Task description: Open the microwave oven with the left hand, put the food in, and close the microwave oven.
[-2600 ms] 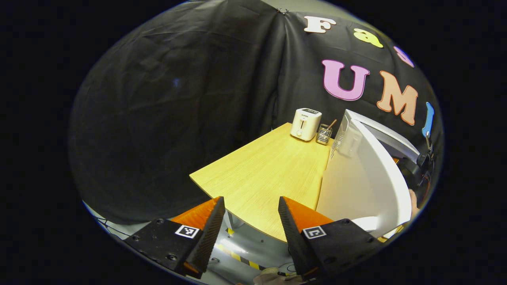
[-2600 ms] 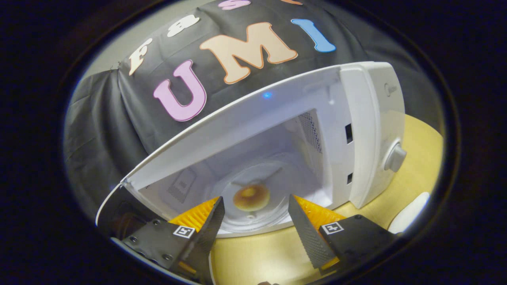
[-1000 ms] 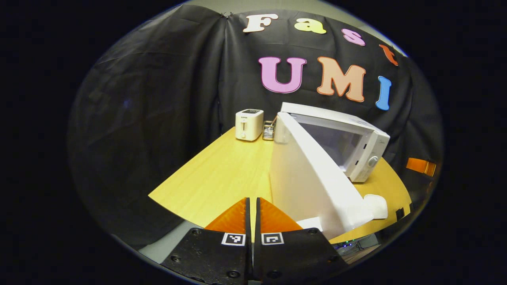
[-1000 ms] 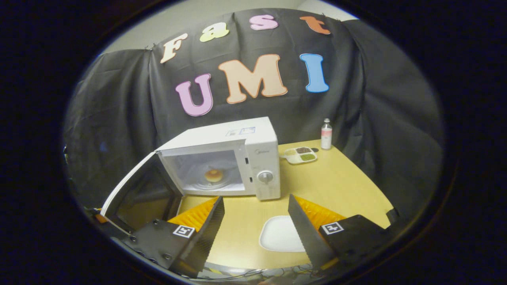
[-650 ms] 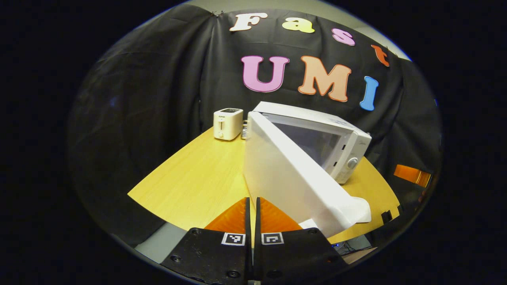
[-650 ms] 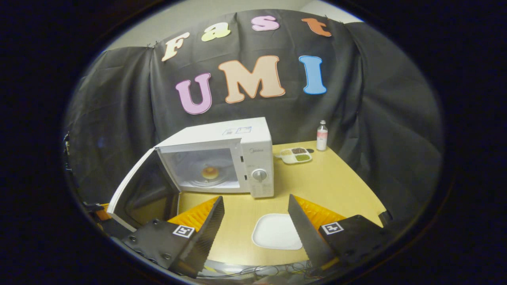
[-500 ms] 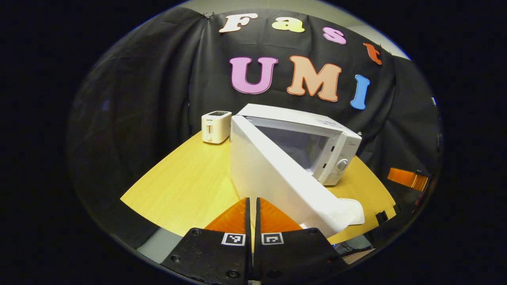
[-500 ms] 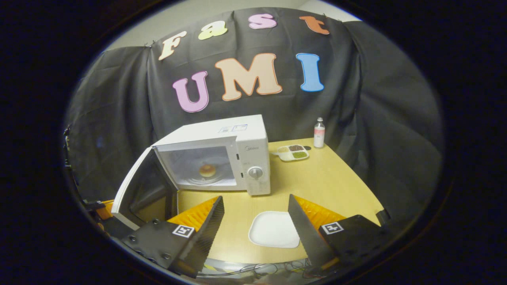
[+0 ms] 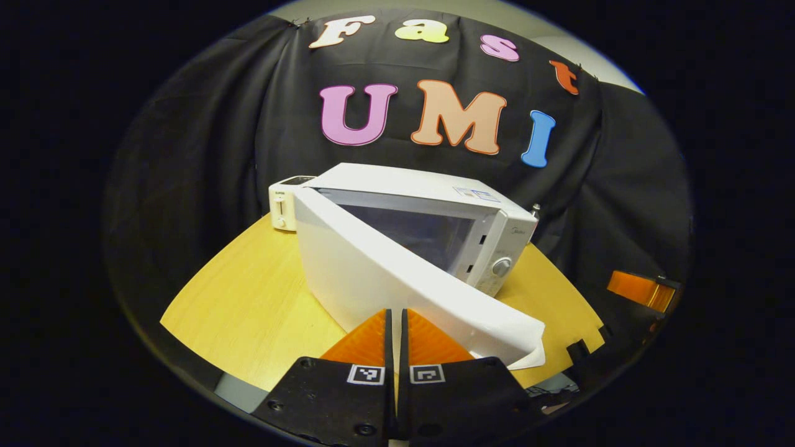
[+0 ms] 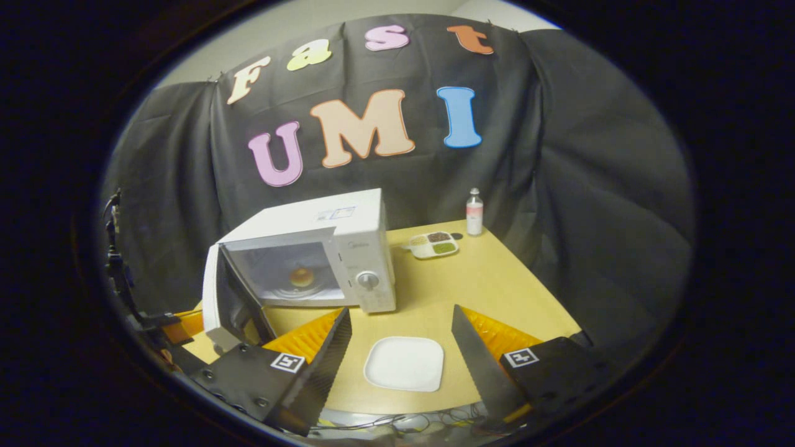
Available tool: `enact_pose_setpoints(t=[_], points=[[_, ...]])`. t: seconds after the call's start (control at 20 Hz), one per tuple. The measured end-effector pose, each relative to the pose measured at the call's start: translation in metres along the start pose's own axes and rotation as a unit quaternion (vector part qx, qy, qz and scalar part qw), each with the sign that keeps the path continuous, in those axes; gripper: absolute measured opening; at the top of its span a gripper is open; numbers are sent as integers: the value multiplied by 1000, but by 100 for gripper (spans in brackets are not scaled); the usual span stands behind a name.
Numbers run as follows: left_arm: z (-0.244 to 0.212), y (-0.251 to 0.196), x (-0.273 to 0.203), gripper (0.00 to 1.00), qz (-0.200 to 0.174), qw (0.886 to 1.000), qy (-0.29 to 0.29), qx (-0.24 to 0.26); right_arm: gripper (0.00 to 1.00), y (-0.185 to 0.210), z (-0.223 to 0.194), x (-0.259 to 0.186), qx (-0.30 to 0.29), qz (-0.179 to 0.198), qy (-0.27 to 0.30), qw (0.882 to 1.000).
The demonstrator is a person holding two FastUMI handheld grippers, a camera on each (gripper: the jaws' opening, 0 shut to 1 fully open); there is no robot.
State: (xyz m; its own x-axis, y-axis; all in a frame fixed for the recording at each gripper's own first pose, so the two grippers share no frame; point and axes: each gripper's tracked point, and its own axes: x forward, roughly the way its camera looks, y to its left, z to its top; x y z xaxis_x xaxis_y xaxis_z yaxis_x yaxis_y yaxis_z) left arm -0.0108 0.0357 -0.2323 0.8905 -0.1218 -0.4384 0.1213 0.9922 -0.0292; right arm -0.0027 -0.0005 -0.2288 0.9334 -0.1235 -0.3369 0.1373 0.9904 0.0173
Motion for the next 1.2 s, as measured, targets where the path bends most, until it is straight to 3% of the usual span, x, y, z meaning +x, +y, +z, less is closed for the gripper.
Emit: enact_pose_setpoints(t=[0.4,0.5,0.55,1.2], points=[[19,-53,44,1,-32,999,-9,-4,92,-29,5,-3,-3,-13,6,1000],[24,-62,56,1,-32,999,-11,-7,92,-33,5,-1,-3,-12,9,1000],[27,-64,63,1,-31,999,-12,-7,100,-33,6,-1,-2,-9,10,1000],[52,-95,129,1,-29,999,-20,-7,100,-47,17,33,-1,-3,15,1000]])
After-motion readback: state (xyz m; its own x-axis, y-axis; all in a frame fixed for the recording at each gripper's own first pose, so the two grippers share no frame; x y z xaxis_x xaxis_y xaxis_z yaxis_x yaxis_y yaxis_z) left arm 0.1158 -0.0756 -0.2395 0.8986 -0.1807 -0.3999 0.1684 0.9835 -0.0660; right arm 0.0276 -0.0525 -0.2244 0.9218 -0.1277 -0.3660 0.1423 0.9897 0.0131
